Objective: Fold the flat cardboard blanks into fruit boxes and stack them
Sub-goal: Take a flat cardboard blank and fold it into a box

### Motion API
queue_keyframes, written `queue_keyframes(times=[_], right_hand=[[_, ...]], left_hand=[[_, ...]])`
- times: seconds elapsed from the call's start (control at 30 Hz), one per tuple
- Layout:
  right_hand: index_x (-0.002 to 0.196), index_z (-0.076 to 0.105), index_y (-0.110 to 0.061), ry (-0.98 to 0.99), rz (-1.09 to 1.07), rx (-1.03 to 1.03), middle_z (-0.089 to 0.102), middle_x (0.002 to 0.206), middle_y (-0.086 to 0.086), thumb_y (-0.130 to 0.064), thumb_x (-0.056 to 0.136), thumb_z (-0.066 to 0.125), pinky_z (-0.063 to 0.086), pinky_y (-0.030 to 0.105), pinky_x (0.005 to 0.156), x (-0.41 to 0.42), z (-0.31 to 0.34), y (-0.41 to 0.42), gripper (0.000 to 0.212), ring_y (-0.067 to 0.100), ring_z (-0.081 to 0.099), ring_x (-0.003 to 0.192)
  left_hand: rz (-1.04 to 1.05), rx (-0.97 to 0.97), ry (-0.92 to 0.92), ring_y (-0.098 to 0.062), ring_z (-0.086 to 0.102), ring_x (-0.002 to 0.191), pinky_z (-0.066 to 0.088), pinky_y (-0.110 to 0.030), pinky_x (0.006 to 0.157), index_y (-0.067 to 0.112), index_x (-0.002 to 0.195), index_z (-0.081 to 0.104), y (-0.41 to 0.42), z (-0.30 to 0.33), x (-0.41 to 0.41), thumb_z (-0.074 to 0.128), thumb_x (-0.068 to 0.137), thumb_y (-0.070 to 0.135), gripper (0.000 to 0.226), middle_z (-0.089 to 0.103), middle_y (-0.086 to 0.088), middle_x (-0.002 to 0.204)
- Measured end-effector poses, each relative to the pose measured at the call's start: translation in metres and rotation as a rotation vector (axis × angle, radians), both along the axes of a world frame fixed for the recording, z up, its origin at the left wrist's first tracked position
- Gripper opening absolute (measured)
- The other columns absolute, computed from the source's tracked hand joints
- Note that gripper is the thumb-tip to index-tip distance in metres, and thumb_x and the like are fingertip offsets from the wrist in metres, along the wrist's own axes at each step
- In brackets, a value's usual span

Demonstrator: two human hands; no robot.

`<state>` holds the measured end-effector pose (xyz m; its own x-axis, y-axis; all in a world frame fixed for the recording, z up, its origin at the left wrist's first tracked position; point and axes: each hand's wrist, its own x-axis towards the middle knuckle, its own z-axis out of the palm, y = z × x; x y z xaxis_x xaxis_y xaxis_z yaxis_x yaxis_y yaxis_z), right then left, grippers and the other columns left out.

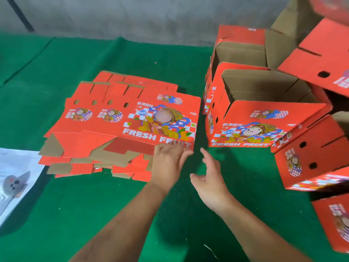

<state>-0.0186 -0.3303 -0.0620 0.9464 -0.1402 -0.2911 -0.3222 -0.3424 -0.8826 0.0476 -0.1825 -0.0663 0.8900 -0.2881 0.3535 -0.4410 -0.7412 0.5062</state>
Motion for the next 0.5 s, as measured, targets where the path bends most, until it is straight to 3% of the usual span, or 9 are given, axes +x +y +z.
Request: queue_keyframes(times=[0.07,0.1,0.17,0.23,0.3,0.37,0.43,0.5], right_hand=[[0.151,0.025,-0.059,-0.133,0.185,-0.246,0.016,0.151,-0.026,-0.01,0.09,0.068,0.052,0.027,0.086,0.0,0.008,-0.01,0.089,0.005,0.063,0.099],[0.15,0.03,-0.056,-0.179,0.241,-0.328,0.013,0.155,-0.026,-0.01,0.088,0.07,0.052,0.03,0.089,-0.001,0.013,-0.016,0.087,0.005,0.062,0.107],[0.143,0.053,-0.036,-0.265,0.259,-0.372,0.03,0.154,-0.02,-0.009,0.089,0.069,0.053,0.03,0.09,-0.002,0.017,-0.025,0.063,0.005,0.061,0.114],[0.122,0.069,-0.02,-0.328,0.247,-0.41,0.057,0.131,-0.011,-0.01,0.092,0.068,0.053,0.029,0.087,-0.004,0.021,-0.027,0.032,0.012,0.065,0.108],[0.113,0.074,-0.016,-0.339,0.186,-0.433,0.069,0.111,-0.004,-0.016,0.096,0.067,0.052,0.034,0.085,-0.005,0.025,-0.027,0.018,0.018,0.067,0.098],[0.11,0.075,-0.01,-0.294,0.056,-0.477,0.073,0.1,0.003,-0.028,0.099,0.065,0.053,0.039,0.081,-0.001,0.031,-0.031,0.023,0.023,0.066,0.09],[0.105,0.074,-0.007,-0.248,-0.006,-0.493,0.071,0.092,0.004,-0.036,0.101,0.063,0.052,0.039,0.075,0.005,0.039,-0.04,0.031,0.023,0.064,0.081],[0.1,0.072,-0.008,-0.256,-0.002,-0.503,0.069,0.083,0.002,-0.038,0.101,0.062,0.049,0.037,0.065,0.009,0.046,-0.044,0.032,0.023,0.062,0.073]], left_hand=[[-0.092,-0.095,-0.077,-0.013,0.064,0.084,0.04,-0.033,0.091,0.027,0.092,0.078,-0.009,0.003,-0.023,0.057,0.102,0.037,0.025,0.073,0.013,0.086],[-0.115,-0.136,-0.122,-0.009,0.062,0.089,0.036,-0.028,0.092,0.029,0.093,0.078,-0.012,0.005,-0.033,0.059,0.102,0.036,0.022,0.073,0.016,0.091],[-0.134,-0.21,-0.179,-0.004,0.061,0.095,0.034,-0.024,0.093,0.03,0.095,0.078,-0.014,0.011,-0.047,0.061,0.101,0.037,0.019,0.074,0.019,0.099],[-0.142,-0.256,-0.174,-0.004,0.062,0.098,0.037,-0.03,0.092,0.028,0.099,0.077,-0.009,0.018,-0.055,0.062,0.101,0.04,0.02,0.074,0.02,0.101],[-0.074,-0.192,-0.158,-0.008,0.061,0.104,0.037,-0.034,0.094,0.029,0.106,0.075,0.004,0.023,-0.058,0.066,0.099,0.033,0.011,0.072,0.019,0.106],[0.104,-0.077,-0.109,-0.013,0.054,0.12,0.029,-0.034,0.099,0.032,0.118,0.068,0.022,0.025,-0.057,0.072,0.092,0.02,0.03,0.067,0.014,0.123],[0.249,-0.037,-0.013,-0.006,0.046,0.133,0.016,-0.035,0.11,0.036,0.131,0.056,0.036,0.032,-0.057,0.068,0.087,0.014,0.051,0.061,0.011,0.139],[0.257,-0.08,-0.031,0.001,0.047,0.137,0.009,-0.035,0.117,0.04,0.132,0.049,0.039,0.045,-0.06,0.06,0.088,0.018,0.051,0.058,0.009,0.145]])
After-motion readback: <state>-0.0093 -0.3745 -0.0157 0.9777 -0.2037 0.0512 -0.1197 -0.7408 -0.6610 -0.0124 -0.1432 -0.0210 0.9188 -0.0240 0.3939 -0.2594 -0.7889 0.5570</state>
